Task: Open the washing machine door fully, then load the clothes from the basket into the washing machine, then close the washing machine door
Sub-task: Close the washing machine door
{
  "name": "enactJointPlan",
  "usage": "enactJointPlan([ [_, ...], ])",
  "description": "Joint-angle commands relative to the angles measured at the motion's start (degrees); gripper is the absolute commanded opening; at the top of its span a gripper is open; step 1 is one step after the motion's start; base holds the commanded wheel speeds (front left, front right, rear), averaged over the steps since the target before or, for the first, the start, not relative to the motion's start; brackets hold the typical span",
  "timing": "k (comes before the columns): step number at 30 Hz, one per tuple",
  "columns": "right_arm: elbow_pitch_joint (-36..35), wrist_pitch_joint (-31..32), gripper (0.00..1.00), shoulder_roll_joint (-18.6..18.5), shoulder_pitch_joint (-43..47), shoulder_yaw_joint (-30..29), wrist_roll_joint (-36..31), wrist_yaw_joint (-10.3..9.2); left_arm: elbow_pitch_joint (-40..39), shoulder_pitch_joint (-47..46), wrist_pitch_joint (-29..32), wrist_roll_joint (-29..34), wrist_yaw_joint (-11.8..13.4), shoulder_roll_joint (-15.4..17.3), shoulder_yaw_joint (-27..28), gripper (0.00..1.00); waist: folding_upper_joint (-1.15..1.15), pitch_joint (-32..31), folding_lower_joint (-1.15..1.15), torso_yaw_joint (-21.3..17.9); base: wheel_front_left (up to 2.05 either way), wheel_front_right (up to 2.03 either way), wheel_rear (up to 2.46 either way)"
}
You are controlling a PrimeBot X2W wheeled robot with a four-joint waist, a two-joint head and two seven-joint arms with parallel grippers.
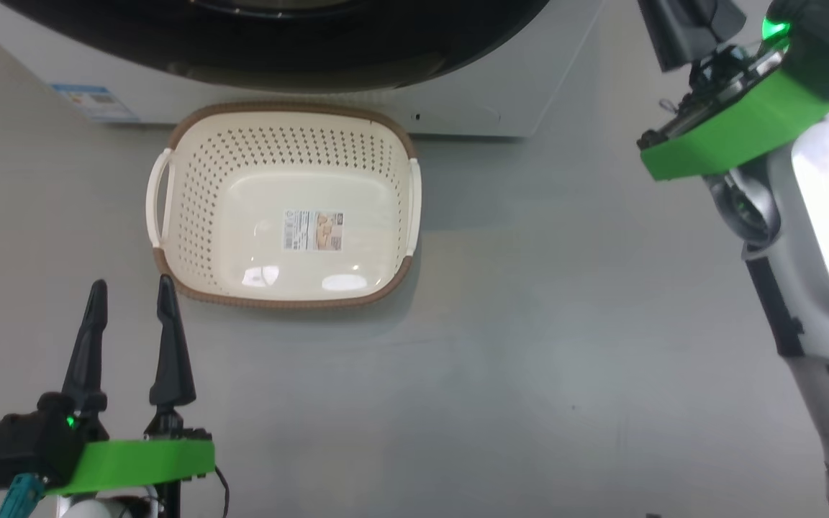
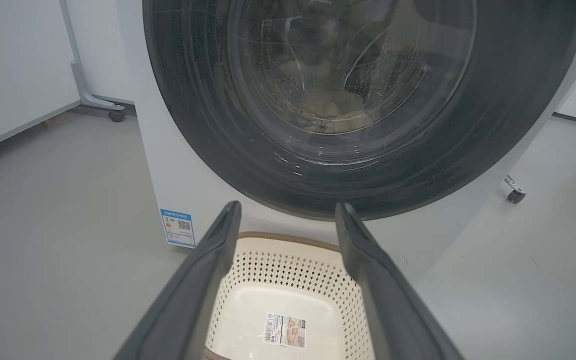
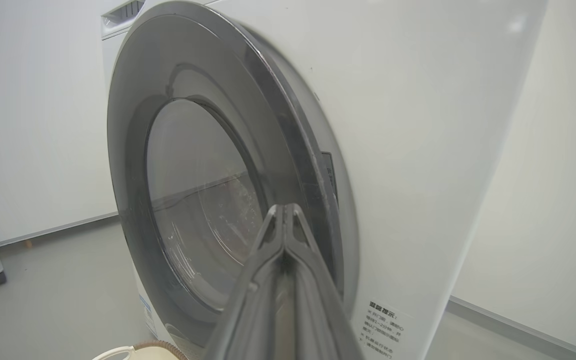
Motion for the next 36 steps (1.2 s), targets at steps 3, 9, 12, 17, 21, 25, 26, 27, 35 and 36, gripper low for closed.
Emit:
enactJointPlan([
  [3, -3.71, 0.04, 1.0, 0.95, 3.83, 0.11, -0.57, -0.22, 0.2, 1.09, -0.38, -1.28, 0.03, 0.25, 2.71, 1.0, 0.0, -5.62, 0.0, -2.84, 0.0, 0.0, 0.0],
  [9, -6.97, 0.04, 1.0, 1.34, 13.01, -1.45, -1.54, -0.22, 2.52, 3.69, -0.38, -3.05, 0.03, 0.14, 2.26, 1.0, 0.0, -12.75, 0.0, -4.64, 0.0, 0.0, 0.0],
  [12, -8.41, 0.04, 1.0, 1.29, 17.61, -1.92, -2.03, -0.22, 3.26, 5.56, -0.38, -3.77, 0.03, 0.13, 1.73, 1.0, 0.0, -15.92, 0.0, -5.53, 0.0, 0.0, 0.0],
  [17, -10.9, 0.04, 1.0, 0.62, 25.24, -2.95, -2.89, -0.22, 3.93, 7.99, -0.38, -4.0, 0.03, 0.09, 2.52, 1.0, 0.0, -20.01, 0.0, -6.79, 0.0, 0.0, 0.0],
  [21, -12.91, 0.04, 1.0, 0.25, 31.77, -4.46, -3.37, -0.22, 3.87, 10.08, -0.38, -5.22, 0.03, 0.08, 3.57, 1.0, 0.0, -22.5, 0.0, -8.44, 0.0, 0.0, 0.0],
  [25, -13.79, 0.04, 1.0, 0.31, 36.48, -6.73, -3.67, -0.22, 3.98, 11.99, -0.38, -5.83, 0.03, 0.07, 3.57, 1.0, 0.0, -24.32, 0.0, -9.37, 0.0, 0.0, 0.0],
  [26, -14.04, 0.04, 1.0, 0.32, 37.57, -7.32, -3.88, -0.22, 3.98, 12.38, -0.38, -5.9, 0.03, 0.07, 3.53, 1.0, 0.0, -24.55, 0.0, -9.51, 0.0, 0.0, 0.0],
  [27, -14.31, 0.04, 1.0, 0.41, 38.57, -7.85, -3.94, -0.22, 3.94, 12.63, -0.38, -5.95, 0.03, 0.07, 3.52, 1.0, 0.0, -24.69, 0.0, -9.62, 0.0, 0.0, 0.0],
  [35, -14.65, 0.04, 1.0, 1.25, 43.8, -11.45, -5.0, -0.22, 4.02, 12.99, -0.38, -6.13, 0.03, 0.07, 2.5, 1.0, 0.0, -25.46, 0.0, -9.97, 0.0, 0.0, 0.0],
  [36, -14.62, 0.04, 1.0, 1.52, 44.37, -11.87, -5.02, -0.22, 4.01, 13.02, -0.38, -6.14, 0.03, 0.07, 2.48, 1.0, 0.0, -25.54, 0.0, -10.0, 0.0, 0.0, 0.0],
])
